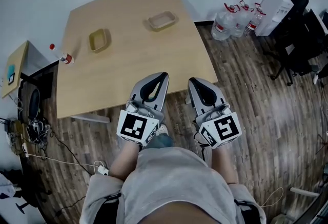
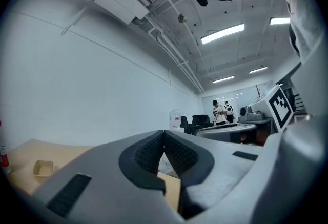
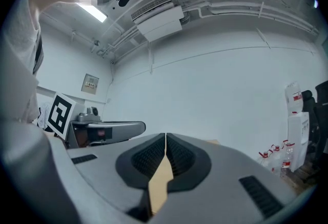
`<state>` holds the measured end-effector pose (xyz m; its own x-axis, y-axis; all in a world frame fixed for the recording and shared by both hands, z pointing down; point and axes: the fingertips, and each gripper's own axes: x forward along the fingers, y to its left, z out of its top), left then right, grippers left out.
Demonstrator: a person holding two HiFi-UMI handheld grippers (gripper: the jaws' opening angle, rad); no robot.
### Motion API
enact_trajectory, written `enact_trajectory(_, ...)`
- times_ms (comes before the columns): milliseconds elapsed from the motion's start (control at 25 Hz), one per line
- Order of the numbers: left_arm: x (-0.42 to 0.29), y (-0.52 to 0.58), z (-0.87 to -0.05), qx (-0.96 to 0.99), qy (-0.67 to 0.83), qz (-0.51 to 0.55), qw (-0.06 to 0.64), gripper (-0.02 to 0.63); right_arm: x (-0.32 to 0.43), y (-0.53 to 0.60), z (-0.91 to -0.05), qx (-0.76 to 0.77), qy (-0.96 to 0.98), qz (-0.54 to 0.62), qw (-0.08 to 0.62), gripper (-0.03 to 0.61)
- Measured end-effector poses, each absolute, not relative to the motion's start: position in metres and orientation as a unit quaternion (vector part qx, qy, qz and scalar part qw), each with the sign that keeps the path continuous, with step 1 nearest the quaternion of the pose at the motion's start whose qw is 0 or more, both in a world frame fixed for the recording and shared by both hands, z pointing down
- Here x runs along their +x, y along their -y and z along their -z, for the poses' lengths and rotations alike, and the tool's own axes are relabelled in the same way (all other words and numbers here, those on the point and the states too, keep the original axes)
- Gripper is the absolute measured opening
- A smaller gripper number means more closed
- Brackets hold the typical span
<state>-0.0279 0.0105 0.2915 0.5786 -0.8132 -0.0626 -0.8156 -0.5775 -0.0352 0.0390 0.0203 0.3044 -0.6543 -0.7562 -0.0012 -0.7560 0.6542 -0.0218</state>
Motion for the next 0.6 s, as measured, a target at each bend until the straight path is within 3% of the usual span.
enact_trajectory(600,-0.063,0.065,-0.289,-0.899,-0.436,-0.035,0.039,0.015,0.005,0.051,-0.301,-0.442,-0.897,0.003,0.009,0.015)
